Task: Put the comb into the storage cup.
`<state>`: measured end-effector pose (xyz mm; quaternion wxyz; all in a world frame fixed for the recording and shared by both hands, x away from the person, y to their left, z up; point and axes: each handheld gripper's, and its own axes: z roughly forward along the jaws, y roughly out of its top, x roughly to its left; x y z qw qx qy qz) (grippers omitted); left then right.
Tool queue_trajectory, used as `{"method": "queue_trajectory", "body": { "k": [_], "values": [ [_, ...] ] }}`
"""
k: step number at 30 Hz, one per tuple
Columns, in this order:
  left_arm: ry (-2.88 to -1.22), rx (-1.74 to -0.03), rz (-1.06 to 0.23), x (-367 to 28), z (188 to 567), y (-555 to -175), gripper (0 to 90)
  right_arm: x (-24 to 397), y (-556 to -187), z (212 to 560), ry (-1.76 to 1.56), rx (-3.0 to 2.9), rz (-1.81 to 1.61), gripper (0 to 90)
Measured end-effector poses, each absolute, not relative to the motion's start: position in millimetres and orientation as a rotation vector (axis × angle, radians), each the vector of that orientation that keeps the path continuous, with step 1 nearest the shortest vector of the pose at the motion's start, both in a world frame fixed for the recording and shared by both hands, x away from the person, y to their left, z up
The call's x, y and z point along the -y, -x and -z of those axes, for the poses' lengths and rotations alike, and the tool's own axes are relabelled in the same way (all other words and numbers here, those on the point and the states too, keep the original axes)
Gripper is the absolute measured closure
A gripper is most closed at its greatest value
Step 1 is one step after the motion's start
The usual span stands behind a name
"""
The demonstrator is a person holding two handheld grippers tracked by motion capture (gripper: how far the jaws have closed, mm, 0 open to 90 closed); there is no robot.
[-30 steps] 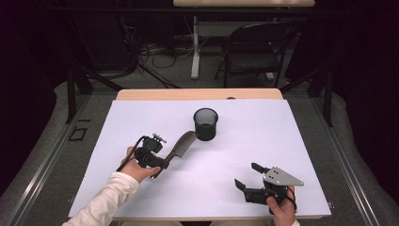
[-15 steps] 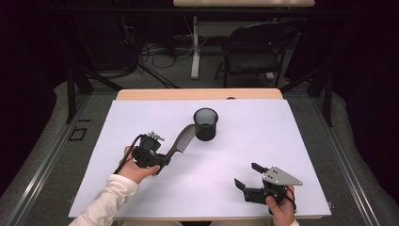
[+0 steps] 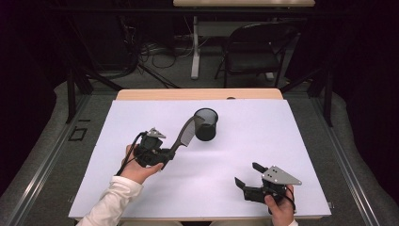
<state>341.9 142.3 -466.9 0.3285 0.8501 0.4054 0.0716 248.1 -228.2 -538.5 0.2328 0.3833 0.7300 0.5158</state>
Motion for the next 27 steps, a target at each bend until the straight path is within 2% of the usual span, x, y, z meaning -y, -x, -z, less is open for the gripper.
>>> {"method": "queue_trajectory", "body": {
  "k": [19, 27],
  "values": [
    [-2.091, -0.974, -0.325, -131, 463, -323, 72.8, 225, -250, 534, -1.066, -1.996, -1.421, 14.6],
    [-2.051, -0.958, -0.345, -134, 462, -319, 72.8, 222, -253, 526, -1.056, -2.003, -1.441, 14.6]
  ]
}}
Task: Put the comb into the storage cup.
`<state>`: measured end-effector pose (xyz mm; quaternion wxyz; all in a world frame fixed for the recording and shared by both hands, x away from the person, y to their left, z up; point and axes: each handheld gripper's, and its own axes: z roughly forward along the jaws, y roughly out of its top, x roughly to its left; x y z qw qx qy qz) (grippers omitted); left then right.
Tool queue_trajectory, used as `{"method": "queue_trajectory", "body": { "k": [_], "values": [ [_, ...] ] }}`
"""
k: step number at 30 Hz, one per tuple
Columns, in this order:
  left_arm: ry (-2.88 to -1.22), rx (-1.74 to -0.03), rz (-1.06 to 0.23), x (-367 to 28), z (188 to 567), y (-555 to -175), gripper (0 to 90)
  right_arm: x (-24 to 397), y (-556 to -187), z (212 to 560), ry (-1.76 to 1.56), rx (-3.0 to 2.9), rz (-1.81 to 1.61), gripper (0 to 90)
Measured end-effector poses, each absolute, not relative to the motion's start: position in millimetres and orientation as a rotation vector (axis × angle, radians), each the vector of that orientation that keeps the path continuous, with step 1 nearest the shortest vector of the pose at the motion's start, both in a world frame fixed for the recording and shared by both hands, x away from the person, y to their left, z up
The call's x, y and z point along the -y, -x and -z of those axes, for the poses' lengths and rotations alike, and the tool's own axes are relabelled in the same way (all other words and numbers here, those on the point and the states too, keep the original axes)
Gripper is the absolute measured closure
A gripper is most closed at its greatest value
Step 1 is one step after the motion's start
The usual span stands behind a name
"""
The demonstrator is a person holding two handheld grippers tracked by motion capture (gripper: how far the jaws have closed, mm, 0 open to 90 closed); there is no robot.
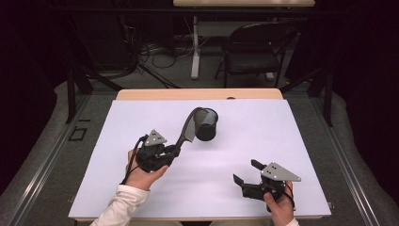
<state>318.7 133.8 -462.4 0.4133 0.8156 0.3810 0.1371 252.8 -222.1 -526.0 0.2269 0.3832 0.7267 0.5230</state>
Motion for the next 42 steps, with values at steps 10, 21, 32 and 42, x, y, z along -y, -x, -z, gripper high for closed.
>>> {"method": "queue_trajectory", "body": {
  "k": [10, 21, 32, 42],
  "values": [
    [-2.003, -0.943, -0.375, -136, 469, -315, 72.8, 212, -263, 510, -1.118, -2.023, -1.423, 14.6],
    [-1.948, -0.945, -0.386, -140, 471, -312, 72.8, 197, -278, 486, -1.063, -2.041, -1.460, 14.7],
    [-1.917, -0.945, -0.393, -142, 474, -311, 72.8, 178, -294, 470, -1.011, -2.067, -1.470, 15.9],
    [-1.907, -0.943, -0.400, -142, 476, -310, 72.8, 169, -310, 459, -1.039, -2.045, -1.505, 19.5]
  ]
}}
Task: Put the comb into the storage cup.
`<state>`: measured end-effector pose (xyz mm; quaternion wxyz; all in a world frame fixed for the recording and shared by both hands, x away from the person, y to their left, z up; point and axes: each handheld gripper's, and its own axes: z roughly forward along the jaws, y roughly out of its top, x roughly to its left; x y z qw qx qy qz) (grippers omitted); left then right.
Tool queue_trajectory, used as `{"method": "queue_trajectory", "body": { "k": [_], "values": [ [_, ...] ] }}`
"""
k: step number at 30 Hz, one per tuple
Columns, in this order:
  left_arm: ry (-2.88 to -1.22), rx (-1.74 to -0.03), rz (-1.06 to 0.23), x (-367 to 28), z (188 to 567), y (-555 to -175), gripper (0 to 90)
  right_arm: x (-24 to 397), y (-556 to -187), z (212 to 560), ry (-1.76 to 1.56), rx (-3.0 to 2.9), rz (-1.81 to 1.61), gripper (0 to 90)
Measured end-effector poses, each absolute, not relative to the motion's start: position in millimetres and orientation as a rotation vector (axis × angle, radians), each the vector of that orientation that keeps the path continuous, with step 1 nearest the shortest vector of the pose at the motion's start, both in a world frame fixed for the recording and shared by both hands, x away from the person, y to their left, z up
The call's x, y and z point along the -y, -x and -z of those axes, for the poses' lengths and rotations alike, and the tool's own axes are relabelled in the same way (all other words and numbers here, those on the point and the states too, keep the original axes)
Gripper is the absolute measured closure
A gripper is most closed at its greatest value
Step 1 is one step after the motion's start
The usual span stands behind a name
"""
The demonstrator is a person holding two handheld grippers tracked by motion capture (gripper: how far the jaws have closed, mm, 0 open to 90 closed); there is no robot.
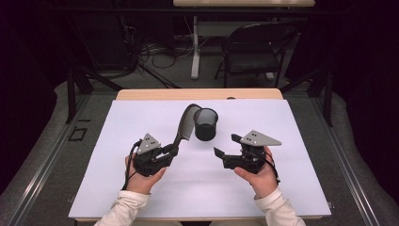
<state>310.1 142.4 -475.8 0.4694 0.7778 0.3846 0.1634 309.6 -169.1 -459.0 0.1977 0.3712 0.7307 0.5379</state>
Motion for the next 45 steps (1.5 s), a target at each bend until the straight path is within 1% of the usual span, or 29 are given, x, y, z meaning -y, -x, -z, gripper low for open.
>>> {"method": "queue_trajectory", "body": {
  "k": [5, 13, 17, 20, 26, 27, 33, 34, 37, 45],
  "values": [
    [-1.906, -0.942, -0.401, -143, 476, -310, 72.8, 164, -318, 450, -1.029, -2.046, -1.506, 22.2],
    [-1.897, -0.947, -0.405, -144, 478, -310, 72.8, 160, -329, 440, -1.046, -2.031, -1.534, 22.6],
    [-1.899, -0.944, -0.415, -143, 479, -309, 72.8, 159, -334, 435, -1.061, -2.025, -1.562, 24.9],
    [-1.887, -0.937, -0.422, -143, 480, -308, 72.8, 157, -337, 432, -1.080, -2.048, -1.605, 29.6],
    [-1.884, -0.937, -0.432, -142, 482, -307, 72.8, 157, -339, 432, -1.118, -2.040, -1.650, 30.3],
    [-1.887, -0.934, -0.430, -142, 482, -307, 72.8, 157, -338, 432, -1.128, -2.041, -1.671, 31.9],
    [-1.882, -0.932, -0.440, -142, 482, -306, 72.8, 158, -337, 432, -1.137, -2.034, -1.679, 34.5],
    [-1.880, -0.928, -0.444, -142, 482, -305, 72.8, 158, -337, 432, -1.139, -2.047, -1.680, 36.6],
    [-1.882, -0.923, -0.454, -141, 483, -304, 72.8, 157, -336, 433, -1.130, -2.061, -1.677, 38.6],
    [-1.893, -0.910, -0.477, -139, 485, -302, 72.8, 153, -331, 433, -1.083, -2.084, -1.662, 39.4]
  ]
}}
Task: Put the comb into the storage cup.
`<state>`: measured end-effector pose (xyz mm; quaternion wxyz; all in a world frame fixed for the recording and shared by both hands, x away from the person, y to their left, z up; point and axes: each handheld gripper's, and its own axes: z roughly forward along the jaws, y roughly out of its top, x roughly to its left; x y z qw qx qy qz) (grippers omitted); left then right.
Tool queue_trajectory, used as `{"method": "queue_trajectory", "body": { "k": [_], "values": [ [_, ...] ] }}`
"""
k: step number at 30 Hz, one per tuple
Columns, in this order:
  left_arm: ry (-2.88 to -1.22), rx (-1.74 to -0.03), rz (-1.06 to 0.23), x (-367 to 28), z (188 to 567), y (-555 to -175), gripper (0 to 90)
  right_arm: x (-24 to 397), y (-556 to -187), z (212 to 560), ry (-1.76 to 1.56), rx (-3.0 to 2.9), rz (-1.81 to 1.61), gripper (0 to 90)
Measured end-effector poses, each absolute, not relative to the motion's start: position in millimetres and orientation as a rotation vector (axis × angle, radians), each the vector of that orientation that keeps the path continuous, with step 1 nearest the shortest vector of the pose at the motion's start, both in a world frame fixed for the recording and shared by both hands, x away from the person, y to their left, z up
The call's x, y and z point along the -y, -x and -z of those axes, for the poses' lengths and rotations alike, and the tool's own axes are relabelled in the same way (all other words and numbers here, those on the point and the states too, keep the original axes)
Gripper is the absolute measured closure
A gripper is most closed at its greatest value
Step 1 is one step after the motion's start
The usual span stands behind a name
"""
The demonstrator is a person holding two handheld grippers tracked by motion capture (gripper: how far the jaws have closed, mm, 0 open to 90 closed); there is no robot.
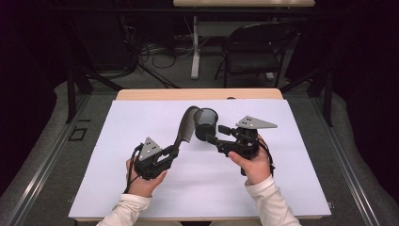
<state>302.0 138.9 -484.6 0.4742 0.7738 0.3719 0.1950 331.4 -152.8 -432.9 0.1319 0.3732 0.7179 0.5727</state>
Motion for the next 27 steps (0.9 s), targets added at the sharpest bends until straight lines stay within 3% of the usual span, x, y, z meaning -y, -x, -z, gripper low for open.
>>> {"method": "queue_trajectory", "body": {
  "k": [27],
  "values": [
    [-1.939, -0.855, -0.524, -125, 493, -292, 72.8, 154, -329, 436, -1.168, -2.055, -1.741, 39.3]
  ]
}}
